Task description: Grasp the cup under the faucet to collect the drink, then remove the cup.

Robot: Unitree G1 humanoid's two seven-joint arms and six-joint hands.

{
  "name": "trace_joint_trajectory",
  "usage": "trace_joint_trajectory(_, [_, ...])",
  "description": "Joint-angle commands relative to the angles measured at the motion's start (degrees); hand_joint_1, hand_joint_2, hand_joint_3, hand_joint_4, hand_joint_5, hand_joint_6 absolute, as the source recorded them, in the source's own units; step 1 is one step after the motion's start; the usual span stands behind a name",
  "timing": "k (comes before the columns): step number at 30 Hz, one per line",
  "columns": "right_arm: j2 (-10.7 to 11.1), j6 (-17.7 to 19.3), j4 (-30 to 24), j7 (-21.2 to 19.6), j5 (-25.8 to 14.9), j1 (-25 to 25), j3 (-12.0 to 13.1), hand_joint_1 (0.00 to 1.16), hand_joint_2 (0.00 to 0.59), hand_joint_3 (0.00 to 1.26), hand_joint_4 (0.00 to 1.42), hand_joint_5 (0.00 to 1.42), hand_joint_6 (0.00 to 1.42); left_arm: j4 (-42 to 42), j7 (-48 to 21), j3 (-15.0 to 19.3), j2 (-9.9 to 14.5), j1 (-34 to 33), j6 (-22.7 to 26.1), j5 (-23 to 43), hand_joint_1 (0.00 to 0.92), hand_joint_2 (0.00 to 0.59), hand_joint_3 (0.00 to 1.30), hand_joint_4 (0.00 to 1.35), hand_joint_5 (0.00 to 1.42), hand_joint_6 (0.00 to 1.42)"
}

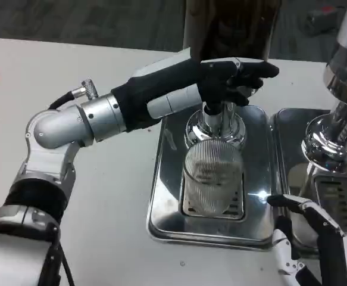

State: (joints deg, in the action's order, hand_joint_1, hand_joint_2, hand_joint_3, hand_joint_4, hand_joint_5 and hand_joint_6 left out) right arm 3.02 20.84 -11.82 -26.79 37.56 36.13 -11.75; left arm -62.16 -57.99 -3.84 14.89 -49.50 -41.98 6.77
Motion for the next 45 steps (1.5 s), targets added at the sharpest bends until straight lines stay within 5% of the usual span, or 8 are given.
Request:
trace_joint_trajectory(1, [0.14,-0.54,-0.90,0.53,-0.75,-0.29,0.17,0.41,0.540,0.47,0.34,0.31,0.27,-1.65,0.56,-2.58,1.39,3.31,0.36,-4.75,0.000,0.001,0.19,0.07,0.03,0.00])
trace_joint_trajectory(9, [0.47,-0.52,-1.34,1.82,-2.53,-1.85,1.07,0.41,0.540,0.42,0.32,0.30,0.26,-1.48,2.50,-4.30,2.20,3.81,-1.76,-5.87,0.000,0.000,0.19,0.06,0.03,0.00])
trace_joint_trajectory(17, [0.96,0.00,-0.90,5.85,-8.61,-4.40,2.24,0.46,0.453,0.27,0.24,0.26,0.27,-1.42,4.29,-5.42,2.78,3.83,-3.09,-6.69,0.000,0.002,0.19,0.05,0.02,0.00])
trace_joint_trajectory(27, [3.12,-2.00,1.56,17.60,-21.62,-10.70,4.25,0.60,0.315,0.10,0.11,0.18,0.23,-1.25,5.76,-6.58,3.51,4.03,-5.03,-7.66,0.000,0.004,0.19,0.04,0.02,0.00])
trace_joint_trajectory(45, [5.26,-3.83,6.35,28.19,-27.72,-18.11,4.96,0.72,0.236,0.02,0.03,0.08,0.16,-0.60,7.17,-7.42,4.45,4.71,-6.78,-8.36,0.000,0.003,0.19,0.04,0.01,0.00])
